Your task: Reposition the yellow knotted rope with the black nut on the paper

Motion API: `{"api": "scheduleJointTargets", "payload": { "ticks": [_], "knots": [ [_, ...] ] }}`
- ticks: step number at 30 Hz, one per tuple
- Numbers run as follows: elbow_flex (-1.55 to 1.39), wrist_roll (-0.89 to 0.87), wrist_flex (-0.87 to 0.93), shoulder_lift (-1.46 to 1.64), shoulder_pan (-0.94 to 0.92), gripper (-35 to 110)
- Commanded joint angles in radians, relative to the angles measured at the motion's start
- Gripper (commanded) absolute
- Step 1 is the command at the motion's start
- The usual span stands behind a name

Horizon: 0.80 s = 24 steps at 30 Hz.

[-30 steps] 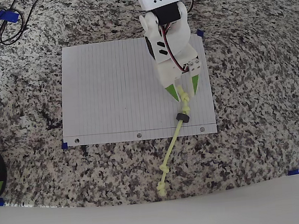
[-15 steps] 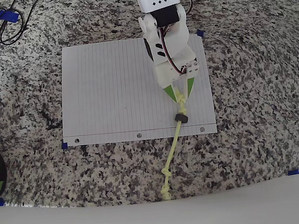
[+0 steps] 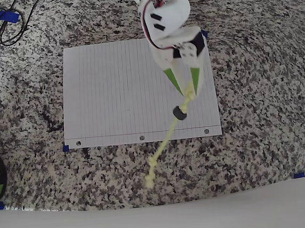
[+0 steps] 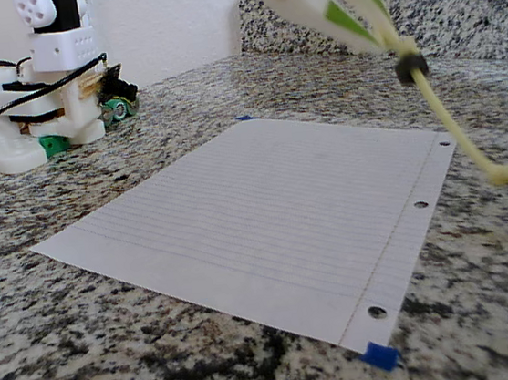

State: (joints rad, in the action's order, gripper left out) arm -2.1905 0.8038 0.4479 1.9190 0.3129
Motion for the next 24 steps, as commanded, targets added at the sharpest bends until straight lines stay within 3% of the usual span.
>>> {"api": "scheduleJointTargets", "payload": {
  "ticks": [1, 7, 11, 24],
  "knots": [
    [-0.031, 0.153, 0.009, 0.187, -0.021, 0],
    [-0.213, 0.376, -0.077, 0.466, -0.08, 0],
    [-0.37, 0.41, -0.193, 0.698, -0.114, 0],
    [-0.528, 0.419, -0.064, 1.215, -0.279, 0]
  ]
}}
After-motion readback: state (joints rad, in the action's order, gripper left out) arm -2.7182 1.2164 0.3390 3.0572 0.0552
